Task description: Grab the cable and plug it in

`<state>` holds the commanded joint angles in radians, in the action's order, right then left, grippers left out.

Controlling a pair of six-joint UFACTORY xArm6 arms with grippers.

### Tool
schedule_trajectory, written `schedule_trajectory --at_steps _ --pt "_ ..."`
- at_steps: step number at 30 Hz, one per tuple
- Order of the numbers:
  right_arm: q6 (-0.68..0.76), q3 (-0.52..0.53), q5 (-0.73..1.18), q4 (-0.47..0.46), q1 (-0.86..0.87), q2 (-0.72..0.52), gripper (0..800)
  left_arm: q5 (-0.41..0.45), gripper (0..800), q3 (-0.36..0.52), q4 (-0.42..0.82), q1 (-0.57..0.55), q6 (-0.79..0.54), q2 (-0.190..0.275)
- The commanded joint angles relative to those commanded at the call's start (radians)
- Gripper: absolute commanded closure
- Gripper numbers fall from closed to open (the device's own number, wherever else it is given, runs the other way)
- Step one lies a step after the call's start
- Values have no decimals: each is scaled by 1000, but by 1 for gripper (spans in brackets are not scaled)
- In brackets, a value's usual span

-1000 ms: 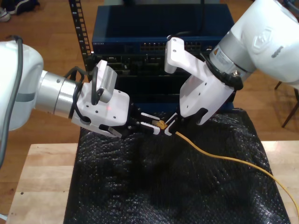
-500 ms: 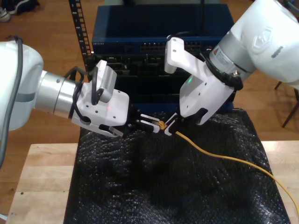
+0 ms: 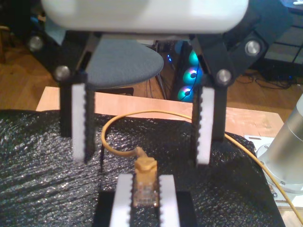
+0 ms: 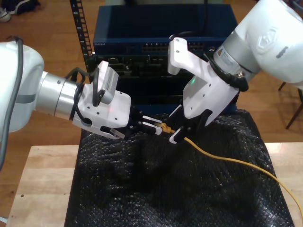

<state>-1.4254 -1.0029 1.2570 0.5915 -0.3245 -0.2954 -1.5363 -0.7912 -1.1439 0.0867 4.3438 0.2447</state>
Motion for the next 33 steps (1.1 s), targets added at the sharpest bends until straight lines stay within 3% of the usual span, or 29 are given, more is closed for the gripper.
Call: schedule_trajectory --at_steps 7,19,28,33 --pt "-21 26 5 5 -2 -34 28 -35 792 -15 -5 3 32 -37" --pt "-94 46 2 -2 0 -157 60 -120 794 -23 -11 26 103 -52" --pt "-161 75 -3 0 -3 -247 68 -221 797 -23 -75 138 118 -121" --pt "-209 118 -77 11 -8 -310 65 -282 797 -23 -100 158 118 -126"
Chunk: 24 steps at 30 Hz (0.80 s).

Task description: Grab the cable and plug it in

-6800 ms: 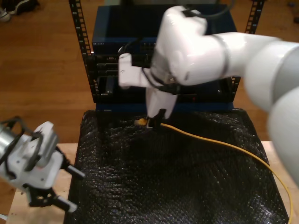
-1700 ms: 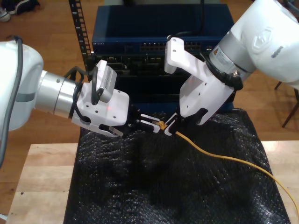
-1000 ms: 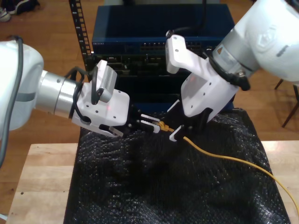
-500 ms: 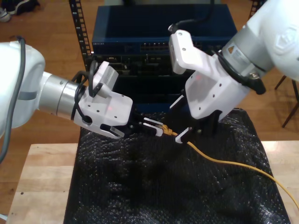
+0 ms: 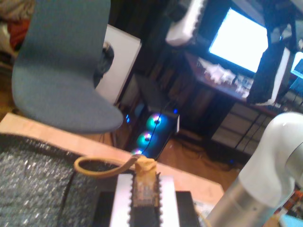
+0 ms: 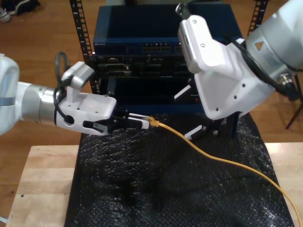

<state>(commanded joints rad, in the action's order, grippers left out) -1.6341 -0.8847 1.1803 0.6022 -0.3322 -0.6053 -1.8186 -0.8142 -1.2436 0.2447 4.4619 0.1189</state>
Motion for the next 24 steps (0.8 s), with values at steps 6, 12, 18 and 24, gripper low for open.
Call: schedule_trajectory --at_steps 6,12,18,24 --pt "-26 80 -115 2 -6 -74 85 -23 797 6 -28 0 17 -2" --pt "-71 120 -143 6 -9 -135 85 -84 797 14 -78 0 40 -25" --pt "-77 121 -160 8 -21 -172 85 -147 795 35 -107 0 40 -44" --pt "-80 130 -189 63 -26 -175 130 -201 794 54 -127 0 41 -61"
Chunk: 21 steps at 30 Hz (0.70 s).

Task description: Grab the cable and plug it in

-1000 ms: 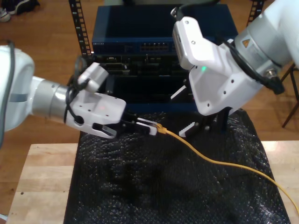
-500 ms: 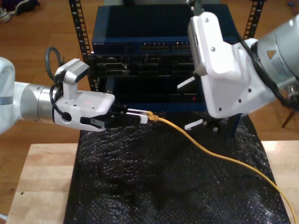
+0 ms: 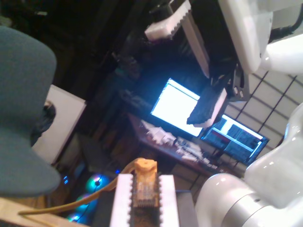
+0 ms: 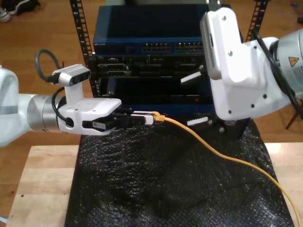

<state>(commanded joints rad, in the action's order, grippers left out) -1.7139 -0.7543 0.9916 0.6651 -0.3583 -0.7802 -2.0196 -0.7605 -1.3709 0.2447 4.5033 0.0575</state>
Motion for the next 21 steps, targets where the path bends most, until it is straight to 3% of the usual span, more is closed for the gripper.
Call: schedule_trajectory --at_steps 6,10,21 --pt "-5 2 -23 0 0 -3 84 -21 792 18 -15 0 -2 -21" --pt "-35 12 -38 0 -20 -11 8 -31 791 18 -26 2 -2 -43" --pt "-75 32 -103 0 -92 0 8 -81 789 17 -75 26 -2 -69"
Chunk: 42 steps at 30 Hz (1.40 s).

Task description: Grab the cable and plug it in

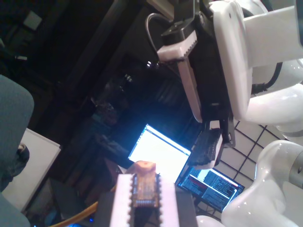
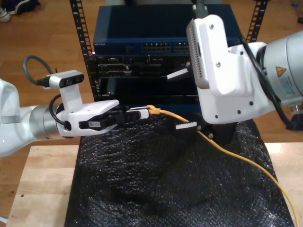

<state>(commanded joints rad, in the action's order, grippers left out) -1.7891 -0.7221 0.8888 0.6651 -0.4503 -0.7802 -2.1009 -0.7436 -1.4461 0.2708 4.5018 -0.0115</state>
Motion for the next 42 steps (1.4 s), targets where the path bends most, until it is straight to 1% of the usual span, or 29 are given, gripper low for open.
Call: schedule_trajectory --at_steps 9,16,19,22,27,31,35,39,42 --pt "-32 0 -2 0 -6 2 7 -74 789 -6 -12 0 0 -21" --pt "-35 -8 -8 2 -66 35 19 -103 789 -8 -12 -2 0 -35" --pt "-40 -5 -51 0 -84 38 19 -121 789 -8 -12 -2 2 -35" --pt "-75 2 -101 0 -110 46 19 -137 789 -8 -12 -3 2 -37" --pt "-89 5 -124 2 -135 46 20 -143 789 -8 -14 -3 2 -38" --pt "-87 6 -124 2 -135 46 30 -161 789 -11 -40 -3 8 -57" --pt "-89 6 -126 3 -135 46 77 -196 789 -12 -60 -3 29 -64" --pt "-87 6 -127 11 -133 44 159 -201 789 -12 -60 -3 31 -68" --pt "-87 6 -126 26 -133 43 172 -204 789 -12 -60 -3 31 -68"
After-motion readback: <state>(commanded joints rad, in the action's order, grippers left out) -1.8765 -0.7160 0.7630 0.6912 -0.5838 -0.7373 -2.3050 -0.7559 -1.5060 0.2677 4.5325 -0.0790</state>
